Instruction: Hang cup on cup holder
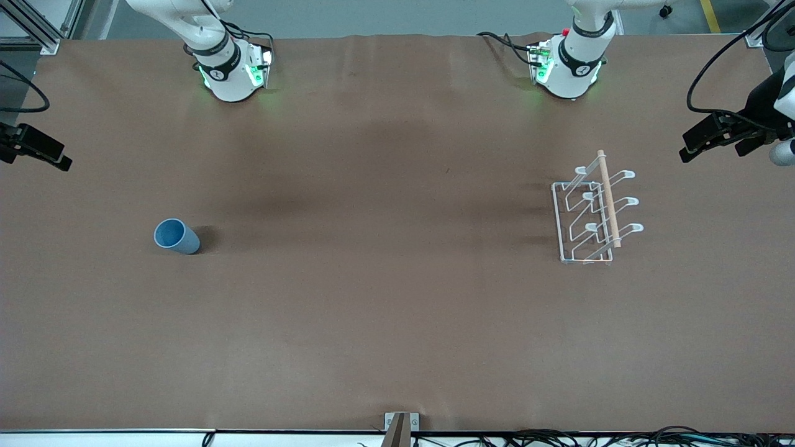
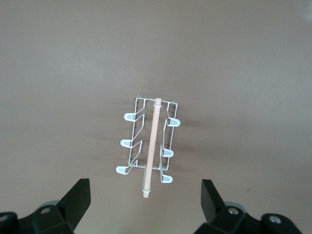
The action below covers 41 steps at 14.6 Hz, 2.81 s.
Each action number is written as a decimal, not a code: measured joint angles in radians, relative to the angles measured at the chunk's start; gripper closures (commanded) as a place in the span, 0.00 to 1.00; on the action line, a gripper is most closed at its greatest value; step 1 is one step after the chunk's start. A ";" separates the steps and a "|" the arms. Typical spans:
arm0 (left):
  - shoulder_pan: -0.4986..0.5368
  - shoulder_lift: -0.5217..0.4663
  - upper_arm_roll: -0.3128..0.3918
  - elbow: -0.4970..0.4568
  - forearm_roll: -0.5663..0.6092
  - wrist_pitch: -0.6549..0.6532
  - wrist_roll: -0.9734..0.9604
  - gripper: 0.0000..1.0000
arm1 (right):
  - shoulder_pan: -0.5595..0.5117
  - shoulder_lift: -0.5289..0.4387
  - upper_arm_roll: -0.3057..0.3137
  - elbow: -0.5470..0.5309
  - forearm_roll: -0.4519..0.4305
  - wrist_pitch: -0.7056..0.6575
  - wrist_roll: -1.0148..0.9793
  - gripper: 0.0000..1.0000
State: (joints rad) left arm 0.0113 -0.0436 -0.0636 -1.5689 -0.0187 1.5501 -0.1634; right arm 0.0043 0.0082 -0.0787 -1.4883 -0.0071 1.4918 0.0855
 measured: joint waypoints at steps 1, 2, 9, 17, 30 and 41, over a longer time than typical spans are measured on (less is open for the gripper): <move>0.000 0.000 0.000 0.000 0.000 0.000 0.000 0.00 | 0.000 0.000 0.000 0.000 0.000 0.000 0.000 0.00; 0.000 0.000 0.000 0.000 0.000 -0.001 0.000 0.00 | 0.000 0.000 0.000 0.000 0.000 0.000 0.000 0.00; -0.010 0.001 0.000 -0.007 0.000 -0.008 0.003 0.00 | -0.001 0.000 0.000 0.000 0.000 -0.003 0.000 0.00; -0.013 0.005 0.002 -0.012 0.000 -0.011 0.009 0.00 | -0.024 0.011 -0.019 -0.056 0.000 0.027 -0.097 0.00; -0.023 0.008 0.018 -0.016 0.000 -0.011 0.010 0.00 | -0.073 0.207 -0.027 -0.533 0.000 0.685 -0.318 0.00; -0.061 0.008 0.054 -0.016 0.000 -0.011 0.041 0.00 | -0.092 0.318 -0.020 -0.630 0.068 0.893 -0.369 0.32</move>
State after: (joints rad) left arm -0.0500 -0.0354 -0.0094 -1.5852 -0.0187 1.5394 -0.1224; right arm -0.0878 0.3258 -0.0992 -2.1179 0.0609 2.3853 -0.2833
